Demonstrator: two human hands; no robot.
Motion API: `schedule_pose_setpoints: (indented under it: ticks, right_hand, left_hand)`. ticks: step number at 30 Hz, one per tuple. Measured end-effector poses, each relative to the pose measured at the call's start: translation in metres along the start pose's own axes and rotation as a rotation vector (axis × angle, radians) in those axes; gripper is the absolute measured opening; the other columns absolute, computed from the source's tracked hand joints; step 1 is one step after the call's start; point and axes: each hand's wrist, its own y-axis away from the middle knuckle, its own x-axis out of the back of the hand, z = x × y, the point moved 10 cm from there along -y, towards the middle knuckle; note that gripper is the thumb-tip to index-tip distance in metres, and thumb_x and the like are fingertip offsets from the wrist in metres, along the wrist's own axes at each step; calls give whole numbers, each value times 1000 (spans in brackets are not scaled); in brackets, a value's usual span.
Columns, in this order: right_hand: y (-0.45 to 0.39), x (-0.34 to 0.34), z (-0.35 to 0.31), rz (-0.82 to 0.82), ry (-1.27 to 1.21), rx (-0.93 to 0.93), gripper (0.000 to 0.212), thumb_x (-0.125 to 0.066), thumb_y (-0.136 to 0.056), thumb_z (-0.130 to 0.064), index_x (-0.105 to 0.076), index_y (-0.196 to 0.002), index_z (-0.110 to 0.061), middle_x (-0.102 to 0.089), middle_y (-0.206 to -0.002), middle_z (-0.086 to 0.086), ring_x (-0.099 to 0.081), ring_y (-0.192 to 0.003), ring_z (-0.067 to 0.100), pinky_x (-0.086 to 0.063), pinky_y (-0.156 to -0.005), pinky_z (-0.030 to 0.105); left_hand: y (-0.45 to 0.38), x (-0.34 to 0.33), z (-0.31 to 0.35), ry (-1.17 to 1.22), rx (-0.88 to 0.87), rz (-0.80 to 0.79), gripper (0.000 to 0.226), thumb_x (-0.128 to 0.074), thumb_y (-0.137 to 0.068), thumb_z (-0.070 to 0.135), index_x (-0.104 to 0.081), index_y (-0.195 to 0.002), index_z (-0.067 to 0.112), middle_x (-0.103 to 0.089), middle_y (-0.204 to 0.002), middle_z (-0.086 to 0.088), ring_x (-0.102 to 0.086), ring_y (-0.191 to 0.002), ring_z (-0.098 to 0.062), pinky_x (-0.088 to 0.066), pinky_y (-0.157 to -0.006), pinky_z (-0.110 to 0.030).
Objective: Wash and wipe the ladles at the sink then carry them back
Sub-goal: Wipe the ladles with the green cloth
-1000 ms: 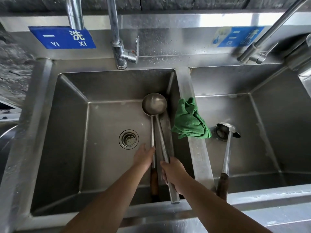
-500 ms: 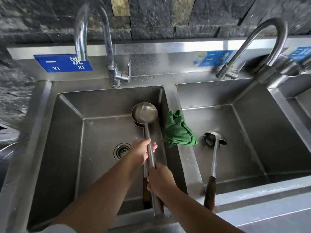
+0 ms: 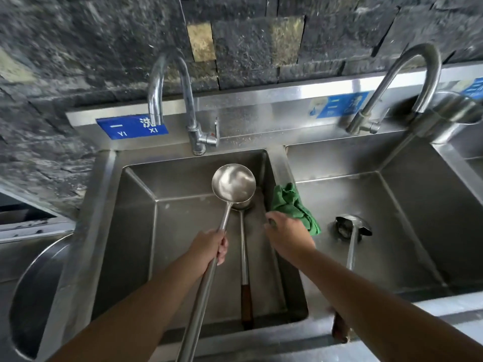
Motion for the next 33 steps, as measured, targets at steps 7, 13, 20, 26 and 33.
schedule_pose_setpoints:
  ticks: [7, 13, 20, 26, 33]
  right_hand:
    - [-57, -26, 52, -201, 522, 28, 83, -46, -85, -71, -4, -152, -47, 13, -165, 0, 10, -150, 38, -16, -116, 61]
    - [-62, -32, 69, -36, 544, 110, 57, -44, -93, -59, -33, -147, -44, -18, -164, -1, -19, -148, 34, -31, -115, 46]
    - [-73, 20, 54, 173, -13, -30, 42, -64, -86, -24, -63, -127, -35, -67, -126, 2, -65, -104, 32, -54, -87, 36]
    - [-34, 93, 6, 543, -489, 175, 43, -63, -91, -28, -61, -131, -13, -67, -120, 15, -62, -114, 30, -48, -99, 32]
    - [-7, 20, -122, 250, 829, 1031, 61, -65, -82, -17, -52, -140, -29, -41, -153, 6, -32, -144, 34, -32, -111, 54]
  left_hand:
    - [68, 26, 29, -190, -161, 82, 20, -43, -103, 13, -54, -89, 4, -52, -58, 0, -42, -38, -6, -34, -37, -19]
    - [102, 39, 27, -315, -152, -18, 20, -45, -99, 2, -58, -114, -1, -71, -75, 6, -55, -52, -2, -41, -46, -18]
    - [132, 34, 8, -362, -116, -76, 15, -43, -99, 2, -55, -108, -1, -59, -60, 8, -37, -41, -3, -33, -39, -18]
    - [143, 28, 11, -448, -163, -53, 18, -46, -99, 9, -58, -112, 4, -51, -68, -1, -36, -40, -4, -34, -38, -20]
    - [161, 20, 21, -492, -226, -84, 14, -47, -96, 9, -57, -104, 3, -51, -67, -5, -36, -38, -7, -34, -35, -20]
